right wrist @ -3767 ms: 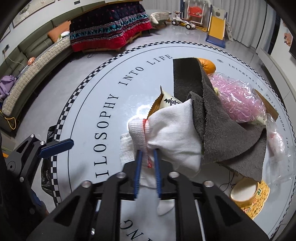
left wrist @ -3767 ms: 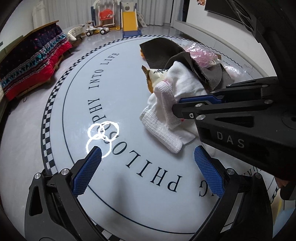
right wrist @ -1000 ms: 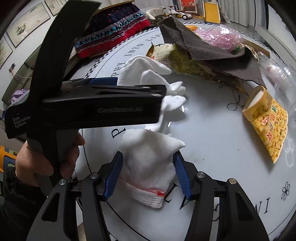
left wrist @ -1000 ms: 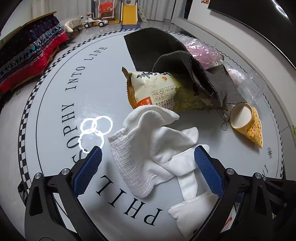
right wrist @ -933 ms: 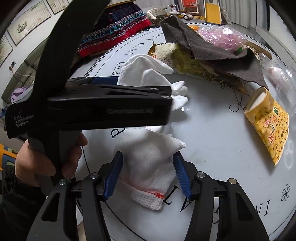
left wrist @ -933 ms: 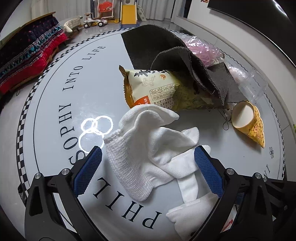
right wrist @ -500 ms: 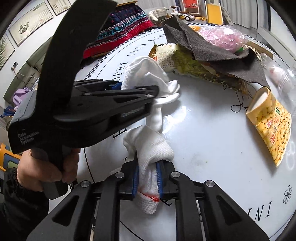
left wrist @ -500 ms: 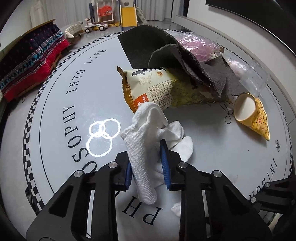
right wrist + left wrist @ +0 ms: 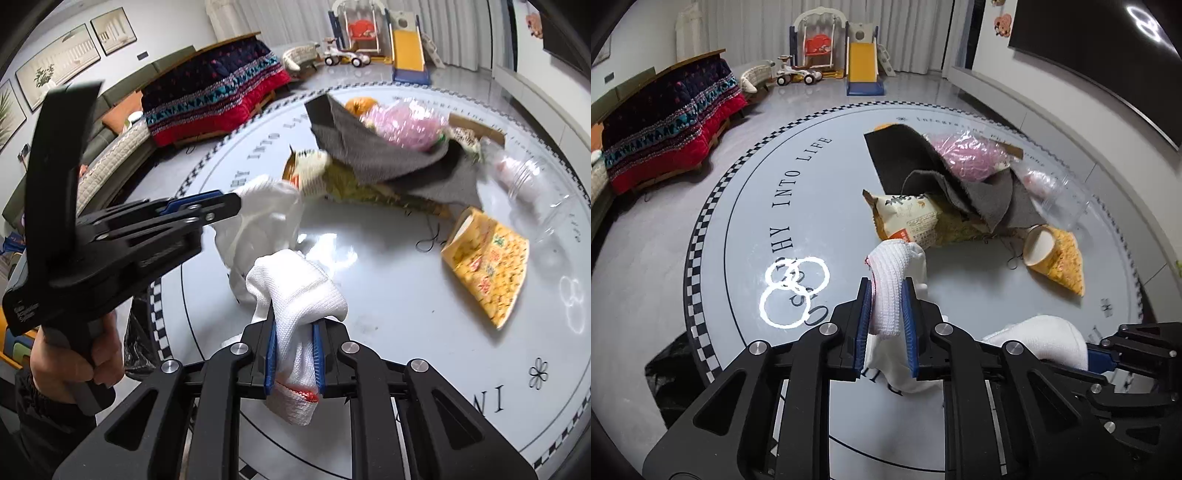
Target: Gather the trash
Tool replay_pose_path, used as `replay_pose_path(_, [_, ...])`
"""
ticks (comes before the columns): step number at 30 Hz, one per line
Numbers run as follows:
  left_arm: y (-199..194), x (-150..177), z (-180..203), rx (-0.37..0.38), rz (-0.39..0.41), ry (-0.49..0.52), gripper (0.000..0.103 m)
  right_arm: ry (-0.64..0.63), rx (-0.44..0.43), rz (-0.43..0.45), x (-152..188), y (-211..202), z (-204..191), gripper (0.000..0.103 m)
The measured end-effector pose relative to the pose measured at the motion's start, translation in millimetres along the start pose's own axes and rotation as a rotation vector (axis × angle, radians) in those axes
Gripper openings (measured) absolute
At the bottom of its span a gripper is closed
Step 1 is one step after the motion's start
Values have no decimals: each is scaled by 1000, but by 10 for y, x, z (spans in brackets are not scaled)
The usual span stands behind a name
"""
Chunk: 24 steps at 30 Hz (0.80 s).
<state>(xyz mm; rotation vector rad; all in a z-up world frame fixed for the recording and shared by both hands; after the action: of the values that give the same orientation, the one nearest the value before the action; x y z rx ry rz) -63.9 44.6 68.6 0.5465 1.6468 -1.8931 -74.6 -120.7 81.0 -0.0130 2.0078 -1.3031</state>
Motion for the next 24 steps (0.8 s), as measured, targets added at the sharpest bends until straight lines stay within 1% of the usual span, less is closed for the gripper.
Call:
replay_pose_path(1, [1,-11,-25,37,-7,-37,16,4,4,9,-8,-44,-6,17])
replay_pose_path(3, [31,-5,-73,57,-6,-73,16,8,9,18,-7,-108,7,17])
replay_pose_path(4, [45,6,-67,48,-11,-82,17,7,10,23,2,-141,7,17])
replay_pose_path(5, [59,2,-53,46,-20,-75,20,6,12,27,12,-172,16,17])
replay_pose_path(6, [62,4,-43,21,-15,-69,33,8,13,29,19,-194,39,17])
replay_pose_path(7, [36,-5,-50,3,-6,-61,43,11,10,29,10,-212,64,17])
replay_pose_path(8, [24,-21,-58,-3,-1,-57,68,14,10,29,24,-207,77,17])
replay_pose_path(9, [13,-32,-57,-8,7,-58,79,16,10,30,31,-217,87,17])
replay_pose_path(10, [-4,-50,-77,-12,15,-56,81,19,9,30,28,-205,96,17])
replay_pose_path(11, [4,-66,-84,-15,9,-50,86,22,8,31,16,-188,102,17])
replay_pose_path(12, [44,-73,-70,-28,-7,-39,88,25,5,31,12,-187,117,17])
replay_pose_path(14, [132,-76,-58,-58,-32,-15,88,30,0,34,-2,-163,134,17])
replay_pose_path(24, [639,39,-25,-114,-145,19,89,58,-6,20,2,-70,284,17])
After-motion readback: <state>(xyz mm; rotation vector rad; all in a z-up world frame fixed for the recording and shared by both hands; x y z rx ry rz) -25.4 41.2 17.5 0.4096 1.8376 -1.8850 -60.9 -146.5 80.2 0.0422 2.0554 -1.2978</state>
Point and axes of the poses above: each gripper's, at about its wrist camera, not at the fingertips, and y roughly the way its jaws point, z to its right, x to its underside, the point moved 1 cm from there along y, roughly the way its jaws point, and after that the axes turned 3 degrees about -y, right-handed, at the moved point
